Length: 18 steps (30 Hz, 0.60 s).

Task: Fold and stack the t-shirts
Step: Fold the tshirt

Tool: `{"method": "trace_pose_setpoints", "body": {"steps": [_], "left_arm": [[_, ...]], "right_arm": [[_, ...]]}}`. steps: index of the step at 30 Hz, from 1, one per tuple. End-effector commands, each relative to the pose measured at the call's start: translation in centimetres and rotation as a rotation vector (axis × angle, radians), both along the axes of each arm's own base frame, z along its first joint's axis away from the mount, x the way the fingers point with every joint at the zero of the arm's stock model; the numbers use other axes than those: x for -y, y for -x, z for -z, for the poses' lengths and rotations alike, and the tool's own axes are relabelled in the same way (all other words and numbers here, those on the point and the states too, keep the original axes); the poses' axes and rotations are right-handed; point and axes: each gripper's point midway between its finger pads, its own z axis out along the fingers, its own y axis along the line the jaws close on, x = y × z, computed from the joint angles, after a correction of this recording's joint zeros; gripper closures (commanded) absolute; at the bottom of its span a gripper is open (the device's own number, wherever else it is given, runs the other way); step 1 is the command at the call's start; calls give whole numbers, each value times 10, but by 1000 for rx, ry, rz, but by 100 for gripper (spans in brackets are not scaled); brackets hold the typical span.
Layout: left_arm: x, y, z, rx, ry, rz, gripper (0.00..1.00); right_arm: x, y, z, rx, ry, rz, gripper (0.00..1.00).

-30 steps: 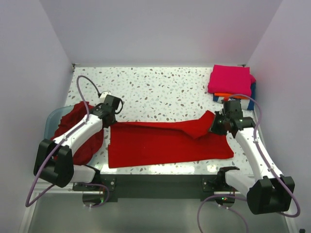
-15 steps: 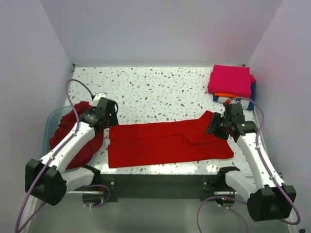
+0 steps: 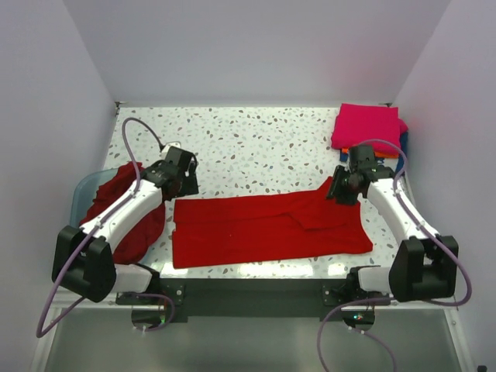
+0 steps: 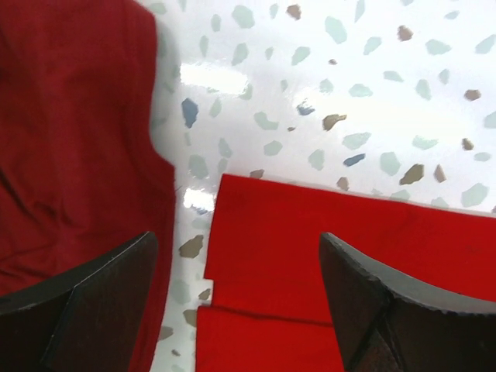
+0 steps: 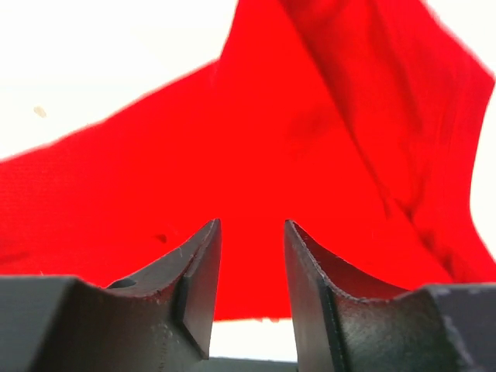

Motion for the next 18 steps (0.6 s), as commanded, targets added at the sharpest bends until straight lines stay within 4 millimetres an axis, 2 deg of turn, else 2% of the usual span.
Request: {"method": "trace_pose_setpoints", "body": {"steps": [1, 7, 10, 11, 18], "left_arm": [[19, -21, -5, 89, 83, 25, 11], [33, -26, 12, 109, 157, 36, 11], [35, -26, 22, 105, 172, 38, 11], [35, -25, 29, 95, 169, 37, 11], [34, -17, 60, 44, 165, 33, 11]], "right_arm": [[6, -48, -15, 116, 22, 7, 59], [19, -84, 1, 97, 16, 21, 57], [22, -90, 14, 69, 18, 17, 55], [33, -94, 16, 69, 18, 45, 54], [31, -96, 38, 19, -18, 39, 55]]}}
